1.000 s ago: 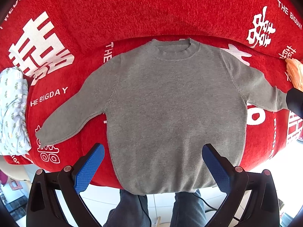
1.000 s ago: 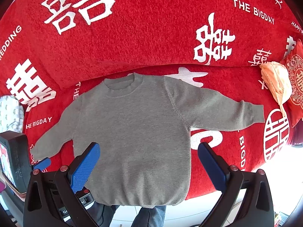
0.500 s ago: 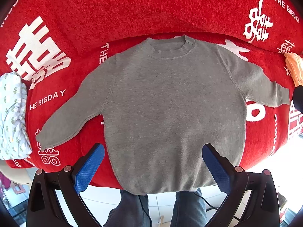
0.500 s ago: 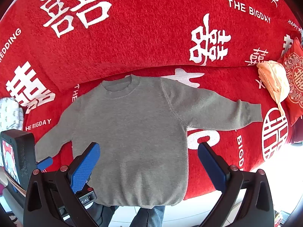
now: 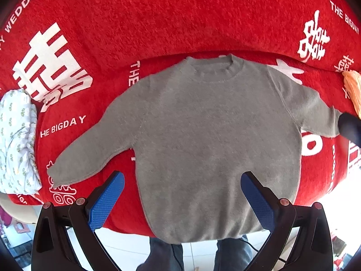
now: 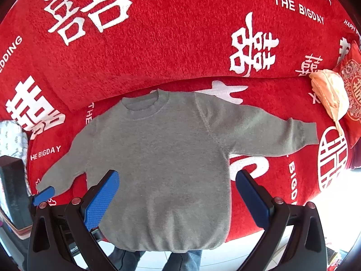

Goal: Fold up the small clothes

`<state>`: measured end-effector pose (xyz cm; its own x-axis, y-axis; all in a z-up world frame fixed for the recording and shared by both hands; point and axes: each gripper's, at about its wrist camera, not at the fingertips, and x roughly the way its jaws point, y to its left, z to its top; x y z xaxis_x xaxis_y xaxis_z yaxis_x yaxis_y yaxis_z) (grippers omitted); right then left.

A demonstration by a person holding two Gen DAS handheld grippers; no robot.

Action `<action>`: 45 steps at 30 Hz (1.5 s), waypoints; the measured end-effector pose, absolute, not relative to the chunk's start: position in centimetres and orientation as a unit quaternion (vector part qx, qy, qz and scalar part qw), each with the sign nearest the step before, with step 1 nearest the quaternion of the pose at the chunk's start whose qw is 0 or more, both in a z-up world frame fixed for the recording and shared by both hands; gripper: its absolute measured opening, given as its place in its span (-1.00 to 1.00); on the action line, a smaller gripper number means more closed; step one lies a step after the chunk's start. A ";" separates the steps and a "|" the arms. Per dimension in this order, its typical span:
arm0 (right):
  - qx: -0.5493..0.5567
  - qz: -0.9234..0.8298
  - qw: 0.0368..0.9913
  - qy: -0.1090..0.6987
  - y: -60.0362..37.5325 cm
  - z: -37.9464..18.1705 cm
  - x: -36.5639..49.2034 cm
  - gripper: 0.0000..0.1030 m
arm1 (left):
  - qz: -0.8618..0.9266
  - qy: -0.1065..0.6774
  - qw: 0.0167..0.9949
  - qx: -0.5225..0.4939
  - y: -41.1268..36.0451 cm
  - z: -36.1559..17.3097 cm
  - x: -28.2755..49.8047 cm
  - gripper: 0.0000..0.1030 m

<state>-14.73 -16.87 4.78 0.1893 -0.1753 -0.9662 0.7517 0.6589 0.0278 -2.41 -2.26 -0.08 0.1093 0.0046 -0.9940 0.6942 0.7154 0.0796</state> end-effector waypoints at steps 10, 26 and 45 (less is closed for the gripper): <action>0.263 -0.324 0.719 0.556 -16.8 1.2 -14.5 0.99 | -0.233 0.624 0.712 0.220 -0.4 -2.2 0.7 1.00; 0.283 -0.263 0.711 0.587 -16.6 -6.4 -12.7 0.99 | -0.187 0.652 0.715 0.170 3.9 -9.3 3.3 1.00; 0.246 -0.128 0.740 0.613 -8.2 -11.7 -6.9 0.99 | -0.154 0.664 0.730 -0.055 19.1 -16.6 8.8 1.00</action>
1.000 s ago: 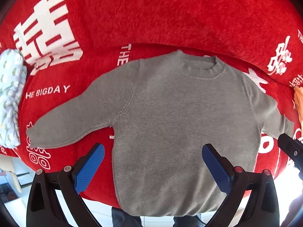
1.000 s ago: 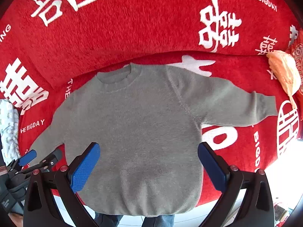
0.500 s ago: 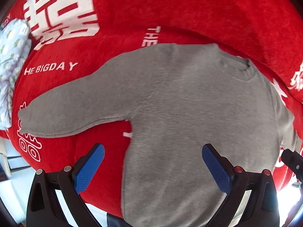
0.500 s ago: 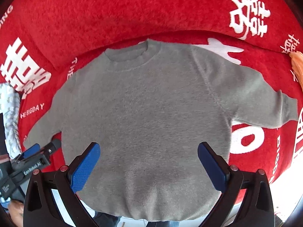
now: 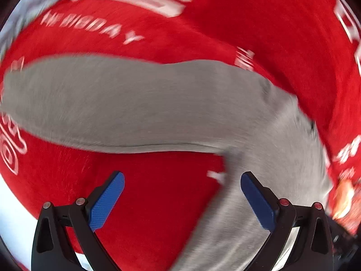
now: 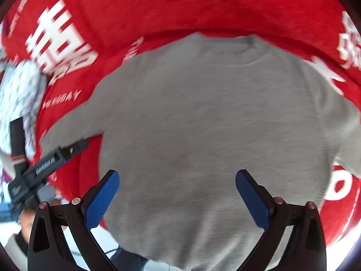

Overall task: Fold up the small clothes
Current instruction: 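Move the left tool to the sweater sleeve cuff and grasp it, then fold the grasped sleeve across the sweater body with the left tool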

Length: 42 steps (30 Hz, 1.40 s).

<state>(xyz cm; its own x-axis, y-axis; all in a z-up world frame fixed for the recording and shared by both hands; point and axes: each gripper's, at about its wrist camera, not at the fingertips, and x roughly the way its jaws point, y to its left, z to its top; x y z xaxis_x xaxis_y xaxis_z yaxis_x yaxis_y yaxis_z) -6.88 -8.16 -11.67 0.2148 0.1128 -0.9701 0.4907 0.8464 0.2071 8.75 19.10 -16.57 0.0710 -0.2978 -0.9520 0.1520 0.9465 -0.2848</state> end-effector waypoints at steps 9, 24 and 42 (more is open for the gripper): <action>0.220 -0.069 0.730 0.644 -2.9 -13.8 -5.5 0.99 | -0.160 0.644 0.716 -0.217 23.0 -20.8 11.7 1.00; 0.219 -0.066 0.727 0.647 -1.1 -14.2 -4.3 0.99 | -0.004 0.563 0.796 -0.222 34.4 -17.5 16.3 0.84; 0.270 -0.084 0.757 0.589 -6.1 -11.1 -7.7 0.99 | -0.247 0.473 0.839 -0.108 19.2 -4.7 14.3 -0.90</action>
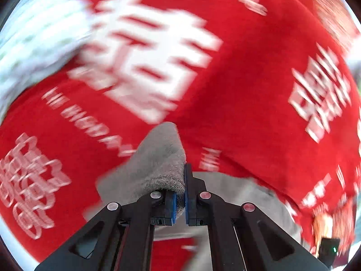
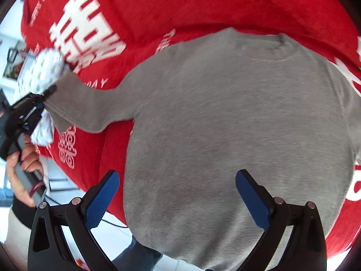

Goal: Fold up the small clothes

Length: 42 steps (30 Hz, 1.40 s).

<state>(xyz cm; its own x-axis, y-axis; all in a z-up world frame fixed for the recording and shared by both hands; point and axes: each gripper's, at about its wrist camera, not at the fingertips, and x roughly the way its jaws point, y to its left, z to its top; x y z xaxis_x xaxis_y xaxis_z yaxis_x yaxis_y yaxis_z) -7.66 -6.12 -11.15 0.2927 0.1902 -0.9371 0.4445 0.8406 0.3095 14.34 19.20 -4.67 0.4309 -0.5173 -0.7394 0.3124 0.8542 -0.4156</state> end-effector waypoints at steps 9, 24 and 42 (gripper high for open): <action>0.341 -0.172 0.758 0.529 -16.0 -9.7 -15.6 0.99 | -0.396 0.484 0.780 0.041 -6.2 -7.3 5.9 -0.89; 0.340 -0.168 0.749 0.544 -25.3 -12.5 -20.4 0.99 | -0.321 0.517 0.770 0.192 -9.8 -11.9 -1.4 0.78; -0.107 -0.165 0.781 0.593 -13.7 -17.1 1.8 -0.79 | -0.163 0.672 0.720 0.049 9.3 -17.9 11.7 0.78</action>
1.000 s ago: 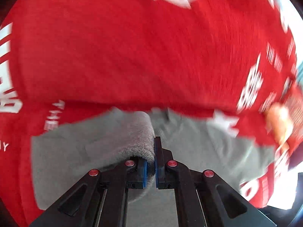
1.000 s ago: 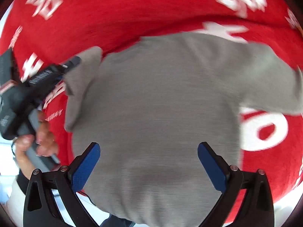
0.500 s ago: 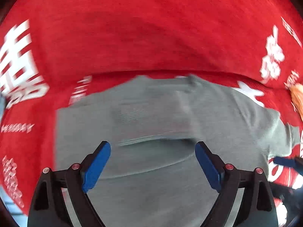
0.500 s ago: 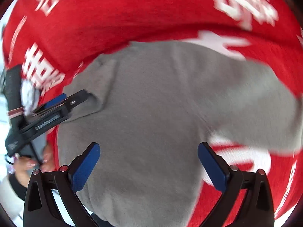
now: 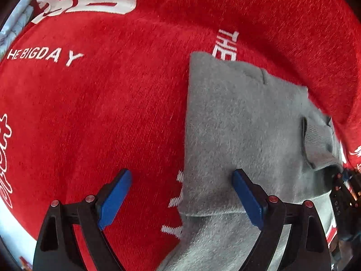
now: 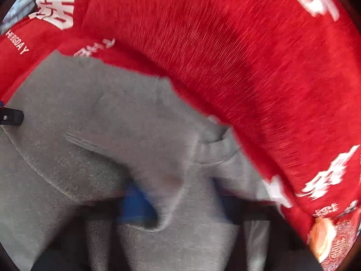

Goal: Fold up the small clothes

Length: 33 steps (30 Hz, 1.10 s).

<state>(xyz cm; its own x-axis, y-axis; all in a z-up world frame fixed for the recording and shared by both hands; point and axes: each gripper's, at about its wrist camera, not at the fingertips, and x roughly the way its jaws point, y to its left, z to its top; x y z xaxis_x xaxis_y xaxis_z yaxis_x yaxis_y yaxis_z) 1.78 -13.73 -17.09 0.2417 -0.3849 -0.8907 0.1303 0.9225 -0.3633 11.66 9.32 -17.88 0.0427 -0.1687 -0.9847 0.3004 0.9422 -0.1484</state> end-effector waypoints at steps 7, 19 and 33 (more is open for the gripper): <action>0.368 -0.206 0.771 0.478 -25.0 -14.9 -8.1 -0.79 | -0.198 0.665 0.715 0.087 8.7 -17.7 11.1 0.78; 0.453 -0.257 0.741 0.424 -28.6 -15.0 -12.9 -0.83 | -0.186 0.596 0.766 0.155 6.4 -15.0 9.8 0.77; 0.489 -0.332 0.668 0.452 -27.2 -15.5 -20.7 -0.56 | -0.216 0.645 0.722 0.128 6.7 -16.3 13.6 0.78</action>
